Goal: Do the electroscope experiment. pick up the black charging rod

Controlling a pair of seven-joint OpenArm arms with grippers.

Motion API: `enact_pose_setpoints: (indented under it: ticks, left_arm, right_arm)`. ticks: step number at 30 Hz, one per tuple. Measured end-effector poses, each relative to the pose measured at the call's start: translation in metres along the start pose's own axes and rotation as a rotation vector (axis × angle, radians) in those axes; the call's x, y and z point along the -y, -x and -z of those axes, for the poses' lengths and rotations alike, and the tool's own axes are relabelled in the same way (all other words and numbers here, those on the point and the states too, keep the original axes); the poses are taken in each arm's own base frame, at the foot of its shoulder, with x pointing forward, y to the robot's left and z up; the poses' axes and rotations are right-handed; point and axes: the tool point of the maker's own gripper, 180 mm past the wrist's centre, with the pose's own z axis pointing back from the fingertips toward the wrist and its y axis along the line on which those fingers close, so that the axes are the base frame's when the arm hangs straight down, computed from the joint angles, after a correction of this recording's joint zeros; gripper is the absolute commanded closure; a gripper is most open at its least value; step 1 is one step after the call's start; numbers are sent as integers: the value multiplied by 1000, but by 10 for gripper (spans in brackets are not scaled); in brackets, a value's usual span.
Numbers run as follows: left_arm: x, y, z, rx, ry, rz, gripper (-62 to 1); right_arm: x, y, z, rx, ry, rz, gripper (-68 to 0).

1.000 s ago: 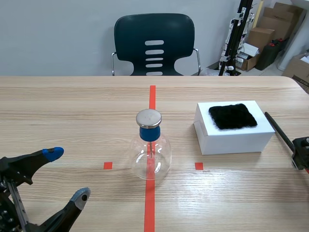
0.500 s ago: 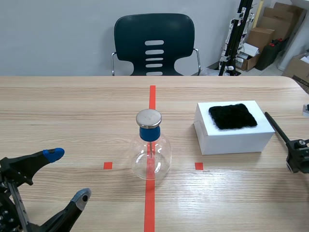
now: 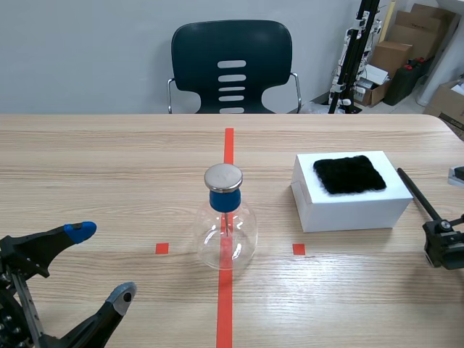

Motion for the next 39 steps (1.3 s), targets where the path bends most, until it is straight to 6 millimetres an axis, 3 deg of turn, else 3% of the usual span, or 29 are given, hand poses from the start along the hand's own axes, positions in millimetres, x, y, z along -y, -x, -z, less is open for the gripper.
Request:
enact_pose_setpoints:
  ticks: [29, 39]
  left_arm:
    - [0, 0, 0, 0, 0, 0, -623]
    - [0, 0, 0, 0, 0, 0, -623]
  right_arm:
    - [-3, -5, 1, 33, -19, 18, -679]
    - [-5, 3, 6, 18, -54, 72, -663]
